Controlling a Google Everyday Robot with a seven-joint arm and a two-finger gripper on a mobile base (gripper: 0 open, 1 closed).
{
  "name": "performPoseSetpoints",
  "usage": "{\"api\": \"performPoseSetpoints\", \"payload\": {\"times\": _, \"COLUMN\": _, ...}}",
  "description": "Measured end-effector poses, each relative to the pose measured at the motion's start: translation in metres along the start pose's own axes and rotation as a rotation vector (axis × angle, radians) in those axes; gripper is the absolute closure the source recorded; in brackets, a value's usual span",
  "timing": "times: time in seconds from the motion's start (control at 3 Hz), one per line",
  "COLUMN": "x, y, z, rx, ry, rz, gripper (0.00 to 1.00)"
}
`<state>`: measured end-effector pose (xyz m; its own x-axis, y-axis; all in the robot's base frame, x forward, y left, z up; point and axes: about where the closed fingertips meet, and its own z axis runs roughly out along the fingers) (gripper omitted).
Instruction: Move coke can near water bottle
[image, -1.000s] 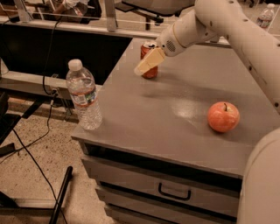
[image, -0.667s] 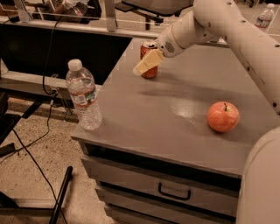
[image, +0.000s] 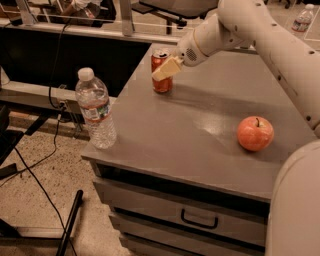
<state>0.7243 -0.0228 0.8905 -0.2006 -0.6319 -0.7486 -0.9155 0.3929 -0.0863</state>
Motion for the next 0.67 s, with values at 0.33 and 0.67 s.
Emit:
{"api": "performPoseSetpoints", "payload": {"times": 0.33, "x": -0.003, "y": 0.012, "z": -0.010, "rx": -0.043, "ry": 0.006, "rz": 0.014, "gripper": 0.90}}
{"api": "performPoseSetpoints", "payload": {"times": 0.67, "x": -0.015, "y": 0.037, "z": -0.034, "rx": -0.061, "ry": -0.001, "rz": 0.018, "gripper": 1.00}}
